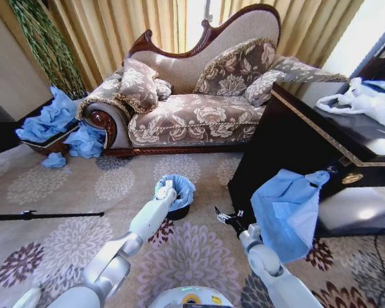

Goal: Place a garbage bag over the trash bin.

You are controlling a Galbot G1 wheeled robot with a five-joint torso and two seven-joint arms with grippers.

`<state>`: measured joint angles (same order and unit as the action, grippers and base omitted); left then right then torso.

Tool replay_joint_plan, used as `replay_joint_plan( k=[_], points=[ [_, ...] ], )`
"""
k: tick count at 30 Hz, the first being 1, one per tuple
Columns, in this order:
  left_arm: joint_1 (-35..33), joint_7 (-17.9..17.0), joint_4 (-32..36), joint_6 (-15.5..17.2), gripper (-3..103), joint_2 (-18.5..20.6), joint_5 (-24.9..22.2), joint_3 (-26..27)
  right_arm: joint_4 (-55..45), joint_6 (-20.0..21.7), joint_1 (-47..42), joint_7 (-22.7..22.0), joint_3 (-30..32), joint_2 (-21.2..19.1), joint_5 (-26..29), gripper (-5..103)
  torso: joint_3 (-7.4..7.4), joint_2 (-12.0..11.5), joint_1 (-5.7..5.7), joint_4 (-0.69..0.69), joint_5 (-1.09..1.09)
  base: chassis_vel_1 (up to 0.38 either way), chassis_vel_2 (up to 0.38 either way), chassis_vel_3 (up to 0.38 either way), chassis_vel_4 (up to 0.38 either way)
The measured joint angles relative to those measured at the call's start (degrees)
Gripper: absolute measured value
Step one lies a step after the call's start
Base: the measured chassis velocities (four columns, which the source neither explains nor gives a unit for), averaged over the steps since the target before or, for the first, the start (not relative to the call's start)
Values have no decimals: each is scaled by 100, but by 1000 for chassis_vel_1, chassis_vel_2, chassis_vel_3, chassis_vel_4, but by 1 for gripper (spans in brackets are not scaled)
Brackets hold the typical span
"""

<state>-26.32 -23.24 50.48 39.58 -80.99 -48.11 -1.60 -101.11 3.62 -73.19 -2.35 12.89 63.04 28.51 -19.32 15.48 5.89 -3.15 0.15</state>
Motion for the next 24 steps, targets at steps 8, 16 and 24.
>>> replay_joint_plan(
  k=[8,16,24],
  points=[
    [-87,3,175,-15,0,55,49,21,10,-4,13,12,-8,-2,3,100,0,0,0,1,1,0,0,0,0],
    [-158,234,611,-208,0,67,197,-32,5,-10,6,28,-28,3,-4,100,0,0,0,1,0,0,0,0,0],
    [-20,712,-33,-623,0,-190,700,4,-71,-24,-134,62,28,-17,-19,100,0,0,0,0,0,0,0,0,0]
  ],
)
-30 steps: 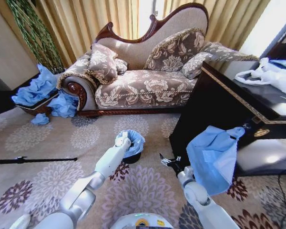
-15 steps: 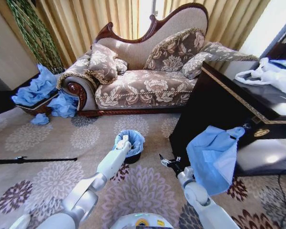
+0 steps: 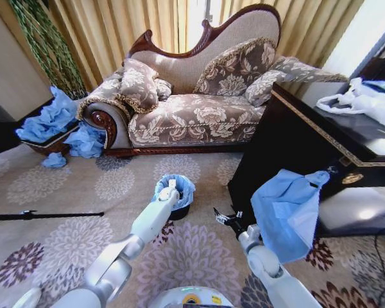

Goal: Place a garbage bag over the trash bin.

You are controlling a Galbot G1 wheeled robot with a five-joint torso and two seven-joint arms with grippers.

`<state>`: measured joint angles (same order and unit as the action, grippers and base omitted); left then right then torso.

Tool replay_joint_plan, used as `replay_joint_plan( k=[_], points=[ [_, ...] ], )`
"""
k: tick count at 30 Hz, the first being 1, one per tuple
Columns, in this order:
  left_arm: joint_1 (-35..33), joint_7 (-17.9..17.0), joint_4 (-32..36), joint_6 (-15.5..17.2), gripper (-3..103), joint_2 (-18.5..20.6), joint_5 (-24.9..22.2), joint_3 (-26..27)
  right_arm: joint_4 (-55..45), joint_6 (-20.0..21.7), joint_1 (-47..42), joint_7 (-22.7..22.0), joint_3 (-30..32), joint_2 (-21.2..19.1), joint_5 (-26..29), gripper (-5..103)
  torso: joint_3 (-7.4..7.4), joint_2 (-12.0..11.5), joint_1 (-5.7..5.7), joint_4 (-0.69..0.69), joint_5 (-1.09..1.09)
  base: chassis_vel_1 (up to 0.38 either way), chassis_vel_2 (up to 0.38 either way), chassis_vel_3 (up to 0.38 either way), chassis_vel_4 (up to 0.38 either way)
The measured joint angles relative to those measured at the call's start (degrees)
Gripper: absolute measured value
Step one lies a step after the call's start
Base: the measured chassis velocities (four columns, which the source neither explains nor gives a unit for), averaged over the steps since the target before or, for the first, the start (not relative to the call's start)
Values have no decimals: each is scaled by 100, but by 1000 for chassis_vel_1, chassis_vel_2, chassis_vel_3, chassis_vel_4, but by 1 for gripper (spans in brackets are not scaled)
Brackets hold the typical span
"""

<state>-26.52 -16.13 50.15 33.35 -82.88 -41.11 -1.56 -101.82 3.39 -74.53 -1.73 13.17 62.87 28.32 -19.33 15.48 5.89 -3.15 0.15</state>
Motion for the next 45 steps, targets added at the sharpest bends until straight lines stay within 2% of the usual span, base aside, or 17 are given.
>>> replay_joint_plan(
  k=[5,10,20,22,26,34,36,37,38,41,44,45],
  points=[
    [-1,304,-174,-150,0,-43,240,73,-43,-12,-74,34,58,-13,-6,100,0,0,0,0,0,0,0,0,0],
    [46,444,-442,-252,0,-132,410,117,-79,-14,-82,37,54,-15,-7,100,0,0,0,0,0,0,0,0,0],
    [174,502,-809,-376,0,-227,548,158,-101,-23,-96,45,79,-39,-7,100,1,0,-1,-1,-2,0,0,0,0],
    [193,426,-900,-368,0,-269,597,212,-105,-27,-99,46,80,-35,-7,100,2,1,-1,0,-2,0,0,0,0],
    [177,346,-881,-328,0,-286,615,286,-105,-28,-106,46,85,-41,-7,100,1,1,-1,-1,0,0,0,0,0],
    [37,254,-437,-157,0,-187,574,297,-119,-28,-86,46,62,-54,-17,100,-1,0,0,0,1,0,0,0,0],
    [-61,234,-146,-71,1,-102,508,273,-146,-27,-87,42,54,-53,-19,100,-1,0,1,0,0,0,0,0,0],
    [-177,203,144,-4,7,-7,436,221,-175,-25,-105,39,55,-61,-19,100,-1,0,0,1,0,0,0,0,0],
    [-177,203,144,-4,7,-7,436,221,-175,-25,-105,39,55,-61,-19,100,-1,0,0,1,0,0,0,0,0],
    [-408,-122,758,124,23,141,262,143,-240,-20,-161,35,90,-94,-18,100,-1,0,0,0,0,0,0,0,0],
    [-536,-319,1111,171,28,218,208,133,-280,-13,-200,33,124,-111,-13,100,0,0,0,0,1,0,0,0,0],
    [-619,-442,1324,185,34,272,208,129,-296,-13,-229,33,142,-118,-13,100,0,0,0,0,0,0,0,0,0]
  ],
)
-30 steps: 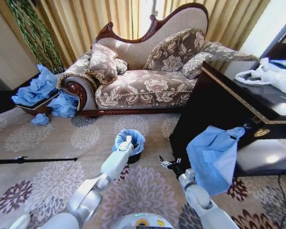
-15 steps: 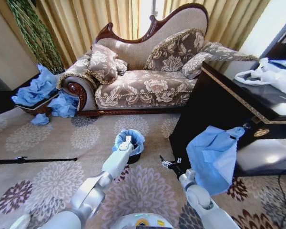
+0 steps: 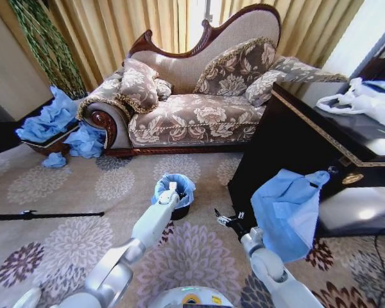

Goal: Place a garbage bag over the trash bin.

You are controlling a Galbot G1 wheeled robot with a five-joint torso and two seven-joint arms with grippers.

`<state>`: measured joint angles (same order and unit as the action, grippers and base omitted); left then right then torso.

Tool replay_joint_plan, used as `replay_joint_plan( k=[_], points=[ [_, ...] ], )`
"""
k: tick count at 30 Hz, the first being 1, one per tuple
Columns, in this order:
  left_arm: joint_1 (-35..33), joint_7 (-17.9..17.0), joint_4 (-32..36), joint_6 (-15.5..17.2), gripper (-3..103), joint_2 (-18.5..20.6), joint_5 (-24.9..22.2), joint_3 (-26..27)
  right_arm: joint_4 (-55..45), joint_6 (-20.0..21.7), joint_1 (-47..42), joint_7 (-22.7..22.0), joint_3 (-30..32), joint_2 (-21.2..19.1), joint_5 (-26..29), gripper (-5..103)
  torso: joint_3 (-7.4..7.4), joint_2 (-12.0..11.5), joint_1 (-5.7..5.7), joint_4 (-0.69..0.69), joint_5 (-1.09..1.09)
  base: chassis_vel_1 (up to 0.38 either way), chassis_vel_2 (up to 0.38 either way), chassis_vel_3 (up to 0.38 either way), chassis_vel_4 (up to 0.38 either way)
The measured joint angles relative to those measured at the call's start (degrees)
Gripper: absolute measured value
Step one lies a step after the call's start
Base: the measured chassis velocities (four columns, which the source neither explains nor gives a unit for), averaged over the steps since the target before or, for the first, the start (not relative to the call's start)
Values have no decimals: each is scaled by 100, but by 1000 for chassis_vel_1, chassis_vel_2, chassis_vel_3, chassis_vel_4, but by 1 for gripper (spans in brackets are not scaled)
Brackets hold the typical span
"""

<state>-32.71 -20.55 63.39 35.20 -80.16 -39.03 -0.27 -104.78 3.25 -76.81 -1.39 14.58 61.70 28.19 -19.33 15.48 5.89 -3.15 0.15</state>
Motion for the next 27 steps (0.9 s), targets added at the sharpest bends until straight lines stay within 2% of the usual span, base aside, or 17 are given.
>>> replay_joint_plan(
  k=[2,4,5,6,8,10,11,15,16,19,20,23,24,27],
  points=[
    [-90,-146,255,17,45,61,18,-1,-32,0,-44,1,21,-4,0,100,0,0,0,0,0,0,0,0,0],
    [-126,-195,352,25,45,80,30,0,-50,0,-60,1,24,-4,0,100,0,0,0,0,0,0,0,0,0],
    [-195,-268,537,39,57,125,29,2,-75,0,-83,1,26,-4,-2,100,0,0,0,-1,0,0,0,0,0],
    [-258,-328,726,73,62,173,2,7,-94,-1,-105,1,27,-4,-5,100,0,0,0,0,0,0,0,0,0],
    [-306,-352,862,85,62,212,-14,11,-123,-1,-121,1,28,-4,-5,100,0,0,0,0,0,0,0,0,0],
    [-471,-380,1285,111,73,371,-72,14,-222,0,-167,-8,46,-18,35,100,0,0,0,-1,1,0,0,0,0],
    [-471,-380,1285,111,73,371,-72,14,-222,0,-167,-8,46,-18,35,100,0,0,0,-1,1,0,0,0,0],
    [-843,-472,2089,36,94,604,-79,138,-390,0,-266,-30,135,-23,158,100,1,0,0,0,1,0,0,0,0],
    [-843,-472,2089,36,94,604,-79,138,-390,0,-266,-30,135,-23,158,100,1,0,0,0,1,0,0,0,0],
    [-1167,-253,2604,-436,100,800,5,234,-510,-67,-343,-33,171,1,169,100,1,0,0,-1,2,0,0,0,0],
    [-1167,-253,2604,-436,100,800,5,234,-510,-67,-343,-33,171,1,169,100,1,0,0,-1,2,0,0,0,0],
    [-1615,105,3200,-1111,100,1054,561,374,-604,-190,-413,-39,247,43,170,100,1,0,-1,0,1,0,0,0,0],
    [-1615,105,3200,-1111,100,1054,561,374,-604,-190,-413,-39,247,43,170,100,1,0,-1,0,1,0,0,0,0],
    [-2106,604,3792,-1680,100,1405,1698,533,-706,-335,-496,-68,372,86,153,100,1,0,-1,-1,3,0,0,0,0]
  ],
)
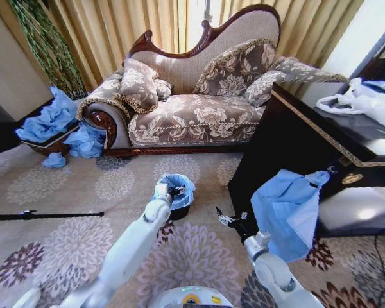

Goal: Place a garbage bag over the trash bin.

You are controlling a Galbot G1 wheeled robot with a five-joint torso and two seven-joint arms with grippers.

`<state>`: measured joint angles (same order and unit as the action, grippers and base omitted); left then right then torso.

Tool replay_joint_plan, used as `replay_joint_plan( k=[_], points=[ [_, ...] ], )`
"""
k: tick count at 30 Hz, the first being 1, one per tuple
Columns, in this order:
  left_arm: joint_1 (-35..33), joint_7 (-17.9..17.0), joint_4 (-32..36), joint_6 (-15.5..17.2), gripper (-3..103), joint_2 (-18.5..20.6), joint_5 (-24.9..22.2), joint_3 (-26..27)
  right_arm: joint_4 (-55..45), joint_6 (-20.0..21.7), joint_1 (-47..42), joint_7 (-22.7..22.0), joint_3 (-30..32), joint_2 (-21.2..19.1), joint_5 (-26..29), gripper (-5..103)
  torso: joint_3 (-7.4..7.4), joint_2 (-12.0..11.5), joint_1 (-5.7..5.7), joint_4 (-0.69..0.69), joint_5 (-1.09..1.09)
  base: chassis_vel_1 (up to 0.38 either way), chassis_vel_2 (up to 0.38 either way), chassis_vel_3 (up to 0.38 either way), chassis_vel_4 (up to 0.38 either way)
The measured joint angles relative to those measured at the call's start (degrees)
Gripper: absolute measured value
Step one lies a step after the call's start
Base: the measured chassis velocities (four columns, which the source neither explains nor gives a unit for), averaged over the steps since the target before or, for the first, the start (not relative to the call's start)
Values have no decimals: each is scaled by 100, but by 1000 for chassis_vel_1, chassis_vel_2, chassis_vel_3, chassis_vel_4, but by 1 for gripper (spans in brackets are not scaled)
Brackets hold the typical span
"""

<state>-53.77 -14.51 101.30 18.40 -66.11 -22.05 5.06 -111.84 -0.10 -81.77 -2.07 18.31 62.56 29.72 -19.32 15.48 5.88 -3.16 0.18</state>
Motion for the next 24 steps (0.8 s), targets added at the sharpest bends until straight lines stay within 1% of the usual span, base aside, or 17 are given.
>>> replay_joint_plan(
  k=[1,3,4,5,7,8,10,11,13,15,16,17,18,19,20,21,24],
  points=[
    [0,0,0,0,100,0,0,0,0,0,0,0,0,0,0,100,0,0,0,0,0,0,0,0,0],
    [-412,204,346,-404,100,292,867,186,-107,-96,-69,-35,76,41,-7,100,0,0,0,1,-3,0,0,0,0],
    [-634,222,495,-532,100,398,1080,304,-152,-144,-109,-52,100,68,-19,100,-1,0,0,0,0,0,0,0,0],
    [-634,222,495,-532,100,398,1080,304,-152,-144,-109,-52,100,68,-19,100,-1,0,0,0,0,0,0,0,0],
    [-1267,188,850,-633,100,565,1253,702,-247,-298,-226,-103,138,180,-77,100,0,0,0,2,-2,0,0,0,0],
    [-1267,188,850,-633,100,565,1253,702,-247,-298,-226,-103,138,180,-77,100,0,0,0,2,-2,0,0,0,0],
    [-2055,252,1177,-763,100,590,1445,1233,-323,-513,-365,-210,179,345,-266,100,0,0,0,2,-1,0,0,0,0],
    [-2055,252,1177,-763,100,590,1445,1233,-323,-513,-365,-210,179,345,-266,100,0,0,0,2,-1,0,0,0,0],
    [-2585,297,1354,-880,100,489,1561,1556,-342,-668,-450,-281,222,441,-522,100,0,0,0,1,-3,0,0,0,0],
    [-3142,309,1502,-1017,100,245,1649,1891,-395,-848,-568,-415,266,529,-807,100,0,0,0,0,-3,0,0,0,0],
    [-3142,309,1502,-1017,100,245,1649,1891,-395,-848,-568,-415,266,529,-807,100,0,0,0,0,-3,0,0,0,0],
    [-3481,319,1582,-1101,100,69,1684,2056,-447,-896,-675,-484,282,581,-937,100,0,0,0,1,-1,0,0,0,0],
    [-3481,319,1582,-1101,100,69,1684,2056,-447,-896,-675,-484,282,581,-937,100,0,0,0,1,-1,0,0,0,0],
    [-3798,313,1652,-1198,100,-109,1716,2202,-487,-945,-804,-501,307,627,-1063,100,0,0,0,3,-2,0,0,0,0],
    [-4006,309,1733,-1257,100,-232,1729,2298,-514,-1006,-906,-501,318,666,-1136,100,0,1,-1,1,-2,0,0,0,0],
    [-4006,309,1733,-1257,100,-232,1729,2298,-514,-1006,-906,-501,318,666,-1136,100,0,1,-1,1,-2,0,0,0,0],
    [-4400,292,1951,-1354,100,-489,1790,2459,-687,-1138,-1344,-435,376,822,-1287,100,0,0,0,2,-4,0,0,0,0]
  ],
)
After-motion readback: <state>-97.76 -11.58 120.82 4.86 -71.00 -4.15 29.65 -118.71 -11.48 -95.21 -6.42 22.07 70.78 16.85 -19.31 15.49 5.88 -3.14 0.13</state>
